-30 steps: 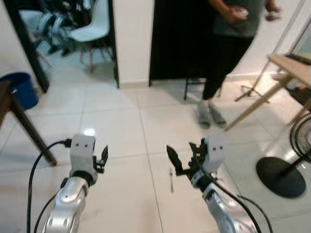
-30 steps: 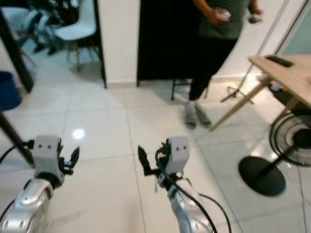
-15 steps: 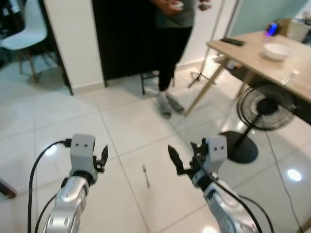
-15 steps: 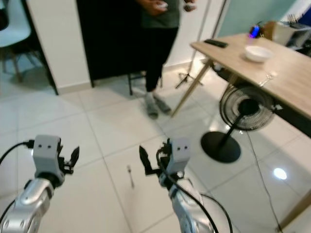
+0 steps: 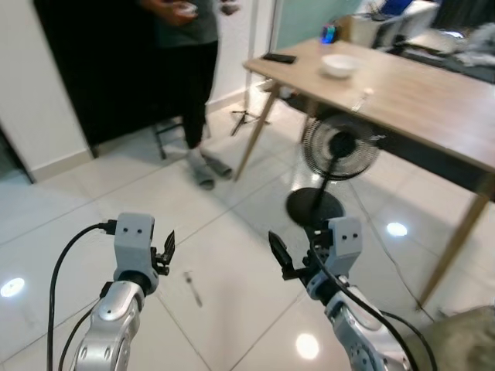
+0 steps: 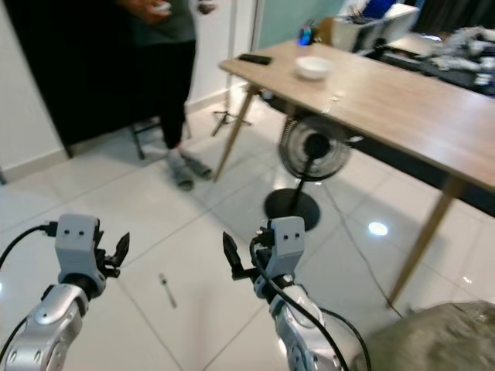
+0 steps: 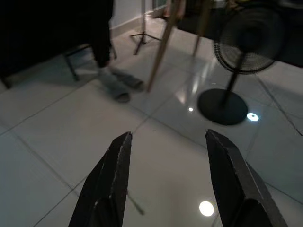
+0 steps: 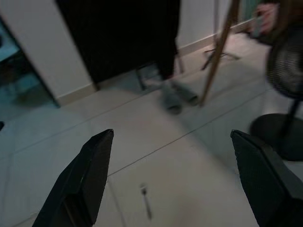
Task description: Setting the table
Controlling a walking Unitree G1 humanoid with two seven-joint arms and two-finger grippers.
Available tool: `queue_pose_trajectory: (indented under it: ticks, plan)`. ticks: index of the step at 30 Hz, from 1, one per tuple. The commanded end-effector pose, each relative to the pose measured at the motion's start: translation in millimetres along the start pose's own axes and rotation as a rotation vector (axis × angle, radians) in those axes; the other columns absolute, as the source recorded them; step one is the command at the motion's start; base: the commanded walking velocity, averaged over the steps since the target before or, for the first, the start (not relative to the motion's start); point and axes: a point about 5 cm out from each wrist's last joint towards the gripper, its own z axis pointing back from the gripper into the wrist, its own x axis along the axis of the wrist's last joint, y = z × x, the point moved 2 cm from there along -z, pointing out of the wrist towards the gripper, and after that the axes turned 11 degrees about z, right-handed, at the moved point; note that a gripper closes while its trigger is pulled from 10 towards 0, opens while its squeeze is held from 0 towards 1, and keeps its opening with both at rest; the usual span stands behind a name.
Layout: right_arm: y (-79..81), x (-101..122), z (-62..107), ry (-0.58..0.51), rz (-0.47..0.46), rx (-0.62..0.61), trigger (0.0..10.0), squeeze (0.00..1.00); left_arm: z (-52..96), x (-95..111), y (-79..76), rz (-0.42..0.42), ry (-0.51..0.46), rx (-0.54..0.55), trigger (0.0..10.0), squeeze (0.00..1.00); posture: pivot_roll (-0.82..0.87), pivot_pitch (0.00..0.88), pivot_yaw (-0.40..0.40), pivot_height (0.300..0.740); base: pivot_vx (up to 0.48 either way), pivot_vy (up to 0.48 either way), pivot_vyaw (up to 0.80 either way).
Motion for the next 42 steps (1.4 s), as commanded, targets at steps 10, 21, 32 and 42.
queue_pose_trajectory:
  ticks: [10,21,32,42]
  plan:
    - [3.4,-5.6,1.3,0.022,-0.006,0.007,10.0,0.00,2.5,-4.0,5.2,-0.008,0.017,0.025,10.0,0.00,-0.03,0.000,0.048,0.740,0.000,0.000,-0.78]
    - [3.3,-4.8,-0.2,0.019,-0.019,0.003,10.0,0.00,1.4,-0.1,5.5,-0.011,-0.006,0.036,10.0,0.00,-0.03,0.000,0.048,0.740,0.000,0.000,-0.78]
    - [3.2,-2.6,-3.8,0.007,-0.026,-0.010,10.0,0.00,-2.9,5.4,5.5,-0.043,-0.046,0.068,10.0,0.00,-0.02,0.000,0.050,0.740,0.288,0.000,-0.71]
    - [3.9,-0.9,-5.8,-0.005,-0.018,-0.014,10.0,0.00,-4.0,6.7,-0.7,-0.042,-0.052,0.046,10.0,0.00,-0.02,0.000,0.054,0.740,0.480,0.000,0.00]
